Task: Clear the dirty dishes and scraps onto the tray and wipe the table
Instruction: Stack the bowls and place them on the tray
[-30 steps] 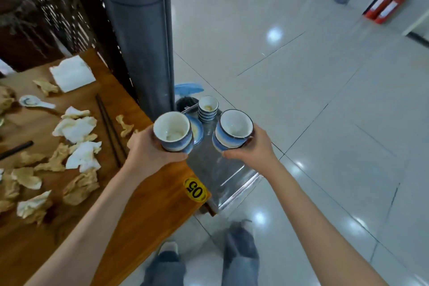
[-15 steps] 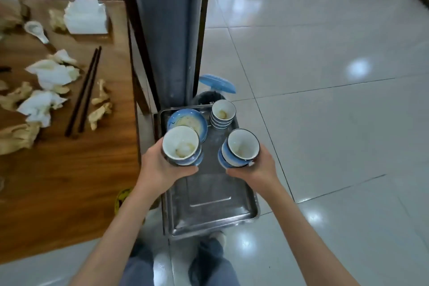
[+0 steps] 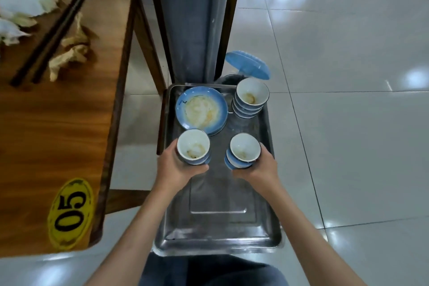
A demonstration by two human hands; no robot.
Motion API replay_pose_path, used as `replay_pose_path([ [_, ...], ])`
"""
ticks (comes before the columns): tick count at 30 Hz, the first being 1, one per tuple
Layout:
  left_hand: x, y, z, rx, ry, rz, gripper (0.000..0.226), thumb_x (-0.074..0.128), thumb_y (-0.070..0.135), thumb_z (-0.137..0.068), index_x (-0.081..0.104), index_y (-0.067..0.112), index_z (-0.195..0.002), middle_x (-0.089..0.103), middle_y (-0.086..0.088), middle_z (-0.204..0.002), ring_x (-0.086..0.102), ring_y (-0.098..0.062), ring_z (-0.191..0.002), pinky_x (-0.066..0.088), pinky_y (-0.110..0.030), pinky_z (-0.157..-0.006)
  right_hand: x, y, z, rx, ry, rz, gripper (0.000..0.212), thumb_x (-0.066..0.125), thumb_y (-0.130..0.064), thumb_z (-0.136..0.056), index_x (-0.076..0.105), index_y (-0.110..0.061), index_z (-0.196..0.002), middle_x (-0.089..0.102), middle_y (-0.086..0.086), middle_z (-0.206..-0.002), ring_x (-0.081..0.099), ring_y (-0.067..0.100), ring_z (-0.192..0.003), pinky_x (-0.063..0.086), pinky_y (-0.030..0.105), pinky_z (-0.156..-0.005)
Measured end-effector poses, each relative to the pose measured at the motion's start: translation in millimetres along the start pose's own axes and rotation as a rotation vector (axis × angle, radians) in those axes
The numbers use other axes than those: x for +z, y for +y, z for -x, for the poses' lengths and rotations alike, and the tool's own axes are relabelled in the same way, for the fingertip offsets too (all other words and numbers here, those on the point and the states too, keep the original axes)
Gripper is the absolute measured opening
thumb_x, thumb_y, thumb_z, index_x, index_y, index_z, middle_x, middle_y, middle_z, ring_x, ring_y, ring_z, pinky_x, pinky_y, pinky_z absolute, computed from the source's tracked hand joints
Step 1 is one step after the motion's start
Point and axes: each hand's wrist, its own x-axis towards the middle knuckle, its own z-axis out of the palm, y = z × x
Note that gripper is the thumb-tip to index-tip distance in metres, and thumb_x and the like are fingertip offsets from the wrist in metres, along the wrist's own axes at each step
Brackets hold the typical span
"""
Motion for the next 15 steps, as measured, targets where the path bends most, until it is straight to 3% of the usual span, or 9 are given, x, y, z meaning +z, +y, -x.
replay_pose_path([
  [5,19.7,-44.8,-24.3,0.0,-0.007,-0.013,0.072,0.094,0.021,-0.039,0.057,0.039,-0.099,0.06,0.029,-0.086,0.051,0.025,-0.081,0.036,0.003,-0.063,36.6,30.4,-36.4,-0.005,-0.023,0.032,0.065,0.086,-0.015,-0.042,0.053,-0.037,-0.094,0.06,-0.024,-0.084,0.057,-0.005,-0.079,0.039,0.006,-0.062],
  [10,29.3,-69.7,-42.4,-0.036,-0.013,-0.03,0.075,0.093,0.026,-0.04,0.059,0.035,-0.106,0.066,0.017,-0.097,0.059,0.002,-0.089,0.042,-0.012,-0.071,63.9,47.3,-61.2,-0.004,-0.018,0.072,0.065,0.089,-0.016,-0.043,0.055,-0.028,-0.098,0.061,-0.016,-0.09,0.058,0.009,-0.088,0.043,0.019,-0.072],
  [15,30.8,-79.4,-52.9,-0.04,0.016,-0.076,0.076,0.093,0.023,-0.041,0.06,0.03,-0.109,0.063,0.017,-0.096,0.057,-0.001,-0.09,0.039,-0.013,-0.072,78.7,49.6,-74.5,0.018,-0.029,0.107,0.068,0.087,-0.016,-0.043,0.051,-0.034,-0.098,0.059,-0.013,-0.095,0.06,0.016,-0.099,0.043,0.024,-0.077],
])
